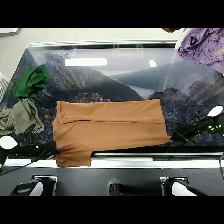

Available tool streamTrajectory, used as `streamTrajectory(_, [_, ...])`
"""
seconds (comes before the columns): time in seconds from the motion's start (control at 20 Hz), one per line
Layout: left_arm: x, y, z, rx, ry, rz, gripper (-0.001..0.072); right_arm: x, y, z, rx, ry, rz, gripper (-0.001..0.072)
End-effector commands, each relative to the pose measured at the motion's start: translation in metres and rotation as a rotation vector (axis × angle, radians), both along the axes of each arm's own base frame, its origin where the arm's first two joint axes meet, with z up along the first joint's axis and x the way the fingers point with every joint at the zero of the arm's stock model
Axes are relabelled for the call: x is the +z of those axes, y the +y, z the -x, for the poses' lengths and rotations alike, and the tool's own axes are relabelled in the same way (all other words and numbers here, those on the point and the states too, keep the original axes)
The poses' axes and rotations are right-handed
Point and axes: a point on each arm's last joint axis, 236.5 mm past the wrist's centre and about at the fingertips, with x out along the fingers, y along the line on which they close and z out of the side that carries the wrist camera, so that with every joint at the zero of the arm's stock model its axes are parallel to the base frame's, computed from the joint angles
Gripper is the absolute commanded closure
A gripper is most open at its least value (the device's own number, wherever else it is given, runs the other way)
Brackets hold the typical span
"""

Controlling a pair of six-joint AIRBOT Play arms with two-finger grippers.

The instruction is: Fold the clothes and pants, and hang the long-sleeved shirts on hangers.

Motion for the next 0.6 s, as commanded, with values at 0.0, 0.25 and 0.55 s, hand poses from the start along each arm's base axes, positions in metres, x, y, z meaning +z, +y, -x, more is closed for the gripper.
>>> streamTrajectory(0.0, [0.014,0.002,-0.029,-0.049,-0.107,-0.036,0.069,0.012,0.015,-0.023,0.009,-0.132,-0.064,0.0688])
streamTrajectory(0.25, [0.031,0.009,-0.097,-0.077,-0.197,-0.043,0.069,0.023,0.029,-0.061,0.035,-0.333,-0.13,0.0687])
streamTrajectory(0.55, [0.027,0.017,-0.168,-0.134,-0.211,-0.041,0.0691,0.022,0.021,-0.091,0.062,-0.463,-0.068,0.0687])
